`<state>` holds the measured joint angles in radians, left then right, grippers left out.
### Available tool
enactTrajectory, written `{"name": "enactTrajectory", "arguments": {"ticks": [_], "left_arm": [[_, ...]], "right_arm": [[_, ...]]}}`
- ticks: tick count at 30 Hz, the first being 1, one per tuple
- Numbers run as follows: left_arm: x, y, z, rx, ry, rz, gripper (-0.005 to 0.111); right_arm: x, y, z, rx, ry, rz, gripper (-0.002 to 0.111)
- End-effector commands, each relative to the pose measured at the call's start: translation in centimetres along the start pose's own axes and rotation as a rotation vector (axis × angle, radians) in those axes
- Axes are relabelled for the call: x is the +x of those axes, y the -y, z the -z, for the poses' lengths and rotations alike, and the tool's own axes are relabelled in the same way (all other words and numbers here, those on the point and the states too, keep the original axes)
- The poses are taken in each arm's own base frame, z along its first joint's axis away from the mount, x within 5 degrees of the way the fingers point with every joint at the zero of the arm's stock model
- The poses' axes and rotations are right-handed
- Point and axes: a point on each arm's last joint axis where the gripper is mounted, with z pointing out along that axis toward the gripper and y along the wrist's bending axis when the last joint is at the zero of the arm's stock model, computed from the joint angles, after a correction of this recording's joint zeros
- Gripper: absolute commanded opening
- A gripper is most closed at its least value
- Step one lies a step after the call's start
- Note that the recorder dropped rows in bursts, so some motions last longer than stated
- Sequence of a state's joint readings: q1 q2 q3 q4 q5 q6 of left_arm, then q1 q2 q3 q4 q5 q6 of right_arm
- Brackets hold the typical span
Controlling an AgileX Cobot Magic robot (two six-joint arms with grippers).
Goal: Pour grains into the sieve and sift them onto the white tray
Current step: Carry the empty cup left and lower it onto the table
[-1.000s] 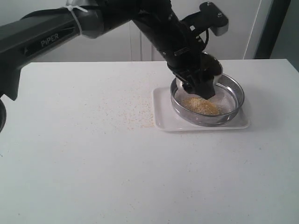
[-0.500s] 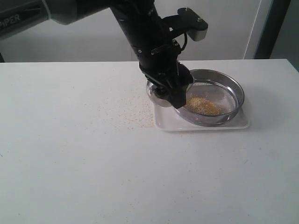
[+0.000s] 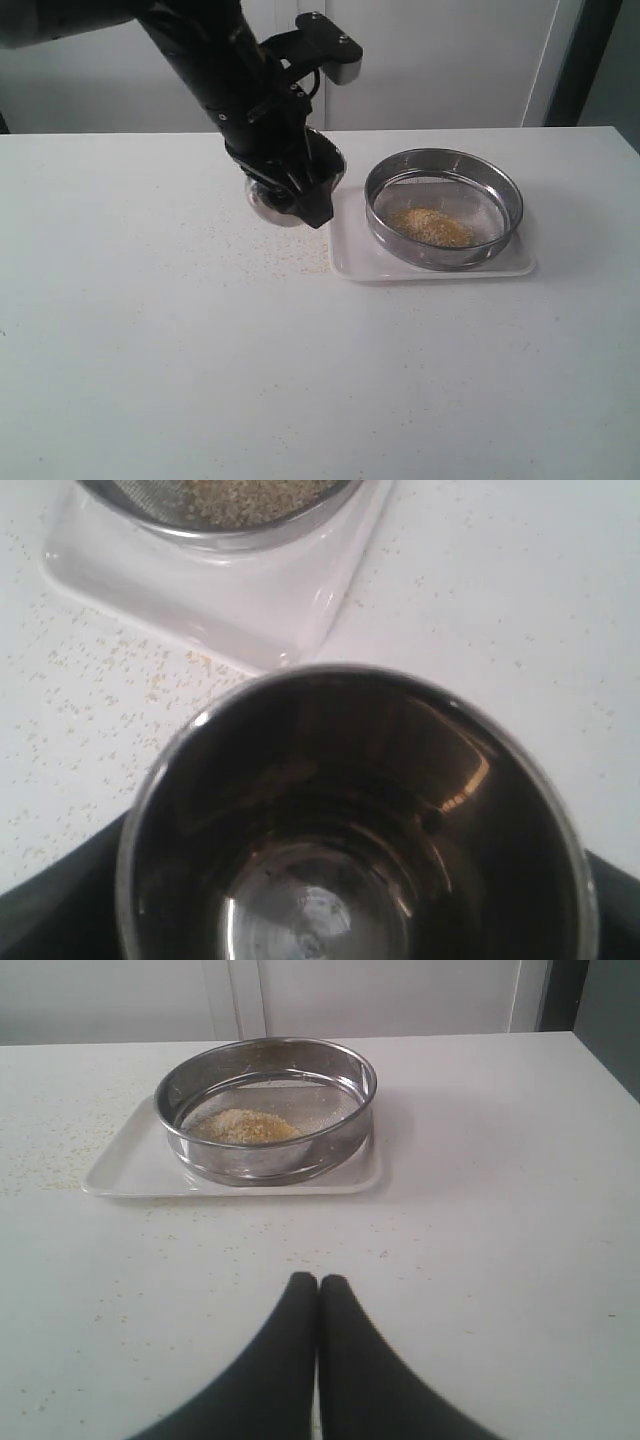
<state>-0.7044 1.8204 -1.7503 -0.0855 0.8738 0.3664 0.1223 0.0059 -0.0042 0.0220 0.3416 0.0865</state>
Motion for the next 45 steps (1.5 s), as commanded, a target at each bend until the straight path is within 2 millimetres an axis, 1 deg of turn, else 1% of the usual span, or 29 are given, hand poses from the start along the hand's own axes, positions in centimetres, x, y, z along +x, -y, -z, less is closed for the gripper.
{"name": "enactTrajectory", "arguments": {"ticks": [1, 10, 15, 20, 23, 28, 35, 37, 41, 42, 45], "left_arm": [[1.5, -0.4, 1.2, -0.022, 0.026, 0.059, 0.000], [5.3, -1.9, 2.1, -0.125, 0.109, 0.179, 0.000], [8.1, -2.2, 1.6, -0.170, 0.149, 0.250, 0.000], [10.5, -2.7, 1.3, -0.220, 0.242, 0.366, 0.000], [11.8, -2.9, 0.9, -0.243, 0.267, 0.421, 0.000], [13.7, -3.2, -0.2, -0.276, 0.316, 0.532, 0.000], [15.0, -3.8, -1.4, -0.398, 0.466, 0.693, 0.000], [15.2, -4.2, -2.0, -0.419, 0.493, 0.743, 0.000], [15.6, -5.0, -3.9, -0.427, 0.506, 0.850, 0.000], [15.8, -5.4, -4.8, -0.443, 0.517, 0.877, 0.000], [16.1, -5.9, -6.0, -0.476, 0.525, 0.879, 0.000]], "right_arm": [[0.1, 0.0, 0.0, 0.003, 0.008, 0.001, 0.000], [0.1, 0.0, 0.0, 0.003, 0.008, 0.001, 0.000], [0.1, 0.0, 0.0, 0.003, 0.008, 0.001, 0.000], [0.1, 0.0, 0.0, 0.003, 0.008, 0.001, 0.000], [0.1, 0.0, 0.0, 0.003, 0.007, 0.001, 0.000], [0.1, 0.0, 0.0, 0.003, 0.007, 0.001, 0.000], [0.1, 0.0, 0.0, 0.003, 0.008, 0.001, 0.000], [0.1, 0.0, 0.0, 0.003, 0.008, 0.001, 0.000], [0.1, 0.0, 0.0, 0.003, 0.008, 0.001, 0.000], [0.1, 0.0, 0.0, 0.003, 0.008, 0.001, 0.000], [0.1, 0.0, 0.0, 0.003, 0.008, 0.001, 0.000]]}}
